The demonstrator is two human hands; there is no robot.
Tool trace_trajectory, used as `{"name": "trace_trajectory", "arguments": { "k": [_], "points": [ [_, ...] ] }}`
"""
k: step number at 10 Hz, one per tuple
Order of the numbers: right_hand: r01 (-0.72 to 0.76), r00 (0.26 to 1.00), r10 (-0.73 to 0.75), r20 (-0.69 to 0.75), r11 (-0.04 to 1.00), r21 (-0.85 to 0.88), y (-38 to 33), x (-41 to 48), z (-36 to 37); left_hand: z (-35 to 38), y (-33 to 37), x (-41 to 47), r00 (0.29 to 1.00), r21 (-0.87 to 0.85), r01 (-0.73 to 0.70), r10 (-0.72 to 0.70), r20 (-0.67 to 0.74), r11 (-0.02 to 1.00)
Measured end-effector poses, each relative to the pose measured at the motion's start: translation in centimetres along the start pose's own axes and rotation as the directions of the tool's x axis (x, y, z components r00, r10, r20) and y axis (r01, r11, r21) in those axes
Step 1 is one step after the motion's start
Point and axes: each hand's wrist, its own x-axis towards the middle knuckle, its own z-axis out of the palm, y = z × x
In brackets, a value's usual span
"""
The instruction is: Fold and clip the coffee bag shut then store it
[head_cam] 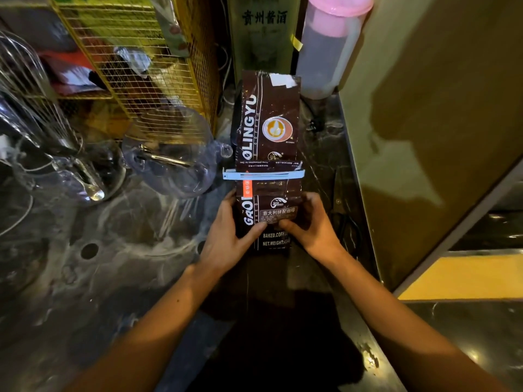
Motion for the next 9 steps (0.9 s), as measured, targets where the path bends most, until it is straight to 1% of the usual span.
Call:
{"name": "trace_trajectory", "arguments": {
  "k": [1, 2, 3, 4, 5, 6, 7, 8, 9],
  "points": [
    [-0.031, 1.0, 0.031, -0.006, 0.999, 0.024, 0.2, -0.4, 0.5, 0.2, 0.0, -0.1, 1.0, -0.031, -0.012, 0.011, -0.018, 0.999],
    [-0.057, 0.998, 0.058, -0.012, 0.998, 0.009, 0.0, -1.0, 0.7, 0.2, 0.3, -0.4, 0.999, -0.041, -0.003, 0.001, -0.038, 0.999],
    [-0.054, 0.998, 0.054, -0.022, 0.998, 0.007, -0.3, -1.4, 0.8, 0.2, 0.3, -0.9, 0.999, -0.047, -0.006, 0.004, -0.035, 0.999],
    [-0.051, 0.997, 0.052, -0.064, 0.999, 0.018, -0.5, -1.8, 0.9, 0.1, 0.4, -1.4, 0.999, -0.058, -0.01, 0.007, -0.04, 0.998],
    [-0.022, 0.995, 0.025, -0.098, 0.999, 0.029, -1.4, -2.8, 1.0, 0.1, 0.6, -1.9, 0.997, -0.036, -0.017, 0.015, -0.075, 0.999],
    [0.028, 0.995, -0.031, -0.099, 0.999, -0.022, -2.1, -3.9, 1.0, -0.2, 1.1, -2.6, 0.995, -0.025, -0.036, 0.034, -0.089, 0.999],
    [0.109, 0.986, -0.121, -0.11, 0.988, -0.114, -3.2, -5.5, 0.7, -0.8, 2.0, -4.2, 0.991, 0.024, -0.083, 0.085, -0.101, 0.996],
    [0.161, 0.976, -0.181, -0.118, 0.973, -0.163, -3.8, -6.6, 0.6, -1.4, 3.0, -5.7, 0.986, 0.093, -0.116, 0.126, -0.112, 0.989],
    [0.209, 0.959, -0.254, -0.124, 0.933, -0.293, -4.7, -7.5, 0.3, -1.6, 3.8, -7.0, 0.969, 0.23, -0.176, 0.21, -0.133, 0.957]
  ]
}}
